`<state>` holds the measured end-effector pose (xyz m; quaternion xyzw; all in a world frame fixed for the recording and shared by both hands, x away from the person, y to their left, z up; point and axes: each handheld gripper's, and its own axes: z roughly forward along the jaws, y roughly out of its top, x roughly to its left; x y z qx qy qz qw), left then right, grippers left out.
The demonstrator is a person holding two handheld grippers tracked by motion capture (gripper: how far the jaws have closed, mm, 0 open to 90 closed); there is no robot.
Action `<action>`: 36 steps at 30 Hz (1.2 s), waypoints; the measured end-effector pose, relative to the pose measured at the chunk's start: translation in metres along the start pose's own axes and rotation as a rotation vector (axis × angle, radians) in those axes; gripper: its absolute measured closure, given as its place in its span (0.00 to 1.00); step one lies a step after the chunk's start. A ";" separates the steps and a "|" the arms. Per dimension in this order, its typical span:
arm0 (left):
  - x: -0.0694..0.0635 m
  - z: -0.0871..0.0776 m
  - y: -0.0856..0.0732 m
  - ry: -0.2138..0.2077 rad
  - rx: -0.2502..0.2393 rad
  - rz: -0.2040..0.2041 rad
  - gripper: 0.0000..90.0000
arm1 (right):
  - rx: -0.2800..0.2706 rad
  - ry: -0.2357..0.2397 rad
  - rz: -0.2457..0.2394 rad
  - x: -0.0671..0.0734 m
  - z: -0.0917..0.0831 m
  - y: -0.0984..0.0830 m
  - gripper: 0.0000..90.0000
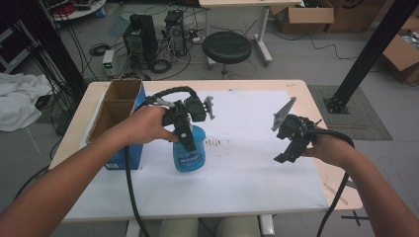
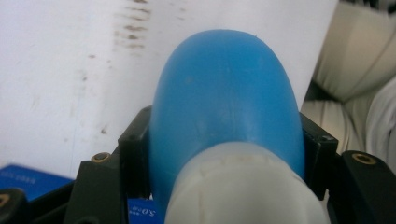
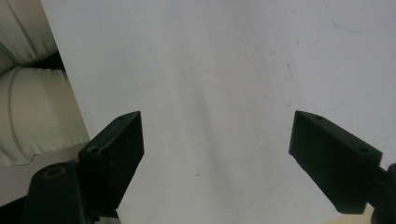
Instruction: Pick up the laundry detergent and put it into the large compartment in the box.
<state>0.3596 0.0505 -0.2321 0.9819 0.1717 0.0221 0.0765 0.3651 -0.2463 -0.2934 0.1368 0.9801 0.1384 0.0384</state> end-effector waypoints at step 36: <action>0.059 -0.091 -0.005 0.165 -0.076 -0.708 0.42 | 0.002 0.009 -0.050 -0.006 -0.005 0.002 0.20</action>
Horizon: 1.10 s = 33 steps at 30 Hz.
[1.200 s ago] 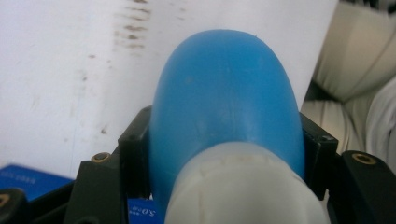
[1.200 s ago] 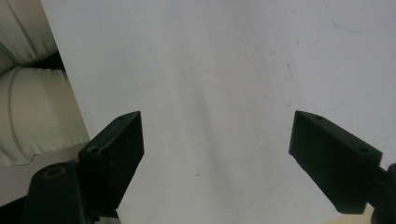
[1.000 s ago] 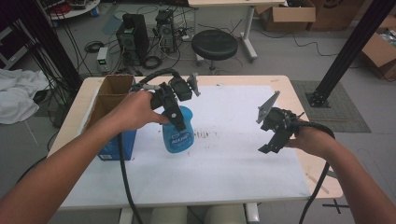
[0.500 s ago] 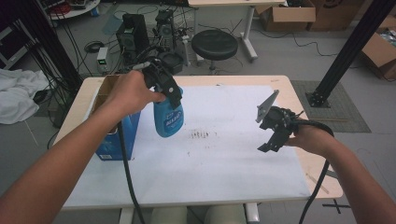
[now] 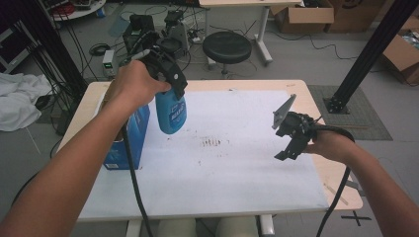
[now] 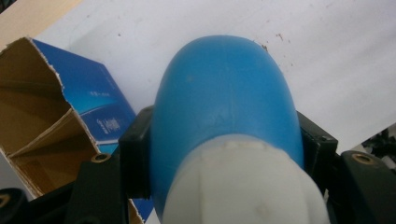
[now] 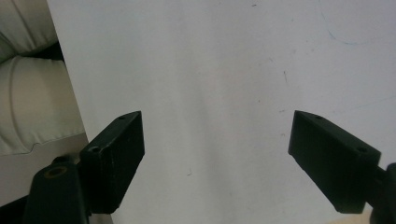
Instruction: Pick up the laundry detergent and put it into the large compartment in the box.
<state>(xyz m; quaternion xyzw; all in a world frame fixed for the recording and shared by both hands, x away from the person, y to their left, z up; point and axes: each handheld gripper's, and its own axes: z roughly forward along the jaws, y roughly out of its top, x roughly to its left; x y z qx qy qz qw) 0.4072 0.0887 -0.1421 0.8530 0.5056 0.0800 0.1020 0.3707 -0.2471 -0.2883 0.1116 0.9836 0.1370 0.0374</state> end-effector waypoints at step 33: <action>0.074 -0.056 -0.027 0.120 -0.061 -0.398 0.42 | -0.006 0.007 -0.038 -0.001 -0.003 -0.006 0.20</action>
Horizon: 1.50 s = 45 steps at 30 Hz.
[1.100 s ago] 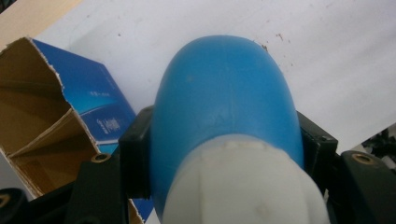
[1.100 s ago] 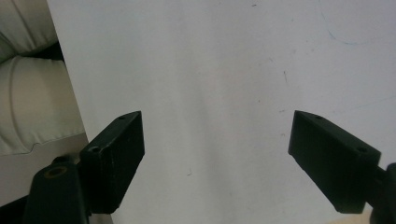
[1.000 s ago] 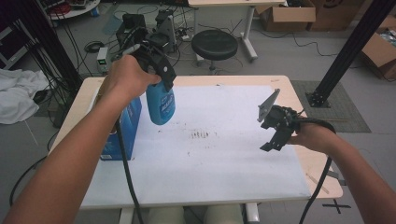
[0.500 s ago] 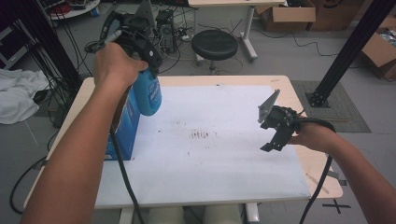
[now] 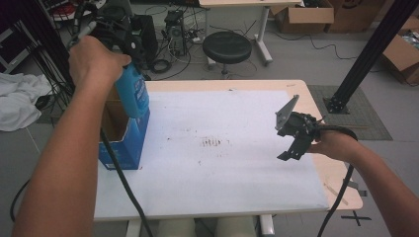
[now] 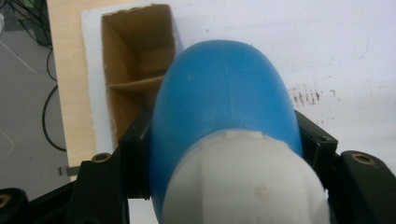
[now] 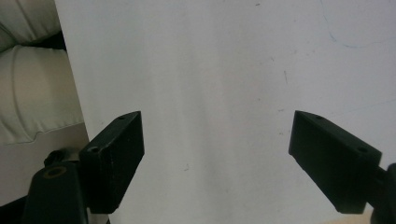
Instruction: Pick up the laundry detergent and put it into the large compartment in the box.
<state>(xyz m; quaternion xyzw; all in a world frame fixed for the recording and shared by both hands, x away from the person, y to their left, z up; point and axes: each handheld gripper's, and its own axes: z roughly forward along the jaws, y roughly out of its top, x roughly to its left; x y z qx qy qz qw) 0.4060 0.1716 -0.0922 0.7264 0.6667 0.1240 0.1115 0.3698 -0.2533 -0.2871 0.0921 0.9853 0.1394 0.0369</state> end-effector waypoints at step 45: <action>0.066 0.105 -0.039 0.049 0.037 -0.024 0.42 | 0.013 0.017 0.016 -0.002 0.013 -0.007 0.20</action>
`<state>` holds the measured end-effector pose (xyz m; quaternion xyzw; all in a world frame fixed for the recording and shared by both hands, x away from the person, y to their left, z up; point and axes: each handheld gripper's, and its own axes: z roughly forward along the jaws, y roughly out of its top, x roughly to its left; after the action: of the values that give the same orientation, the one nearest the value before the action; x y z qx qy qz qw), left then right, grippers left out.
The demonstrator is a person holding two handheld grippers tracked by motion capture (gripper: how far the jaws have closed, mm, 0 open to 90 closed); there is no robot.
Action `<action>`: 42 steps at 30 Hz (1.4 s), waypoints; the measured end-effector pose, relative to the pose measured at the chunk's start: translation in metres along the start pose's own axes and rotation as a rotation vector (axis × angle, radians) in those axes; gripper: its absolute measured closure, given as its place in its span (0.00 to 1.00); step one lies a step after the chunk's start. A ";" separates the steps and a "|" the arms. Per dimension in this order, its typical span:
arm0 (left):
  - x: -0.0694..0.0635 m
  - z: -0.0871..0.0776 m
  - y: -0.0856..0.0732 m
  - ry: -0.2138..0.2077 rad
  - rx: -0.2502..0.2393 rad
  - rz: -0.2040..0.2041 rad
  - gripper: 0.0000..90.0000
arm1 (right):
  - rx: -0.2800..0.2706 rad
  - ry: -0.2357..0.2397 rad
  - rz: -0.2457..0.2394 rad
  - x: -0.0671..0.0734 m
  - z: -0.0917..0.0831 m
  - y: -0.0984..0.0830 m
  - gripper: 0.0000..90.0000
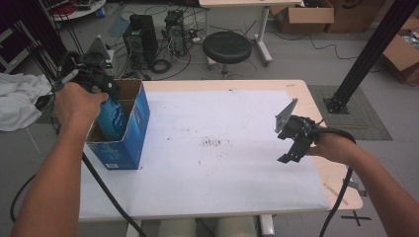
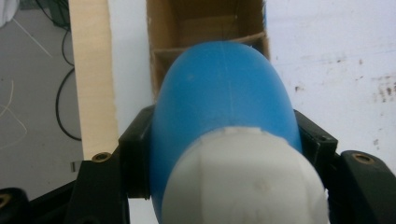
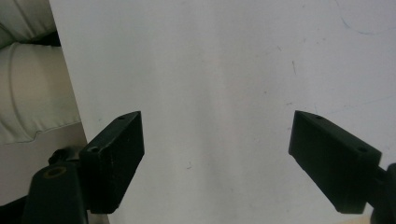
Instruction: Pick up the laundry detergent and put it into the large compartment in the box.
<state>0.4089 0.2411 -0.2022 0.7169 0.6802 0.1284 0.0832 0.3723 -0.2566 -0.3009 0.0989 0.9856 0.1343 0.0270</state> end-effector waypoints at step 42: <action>0.006 0.086 -0.023 -0.017 0.057 0.037 0.42 | 0.005 0.032 0.015 -0.002 0.014 -0.002 0.20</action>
<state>0.4125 0.2537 -0.2909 0.7325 0.6695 0.1043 0.0660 0.3749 -0.2555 -0.3148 0.1041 0.9855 0.1337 0.0099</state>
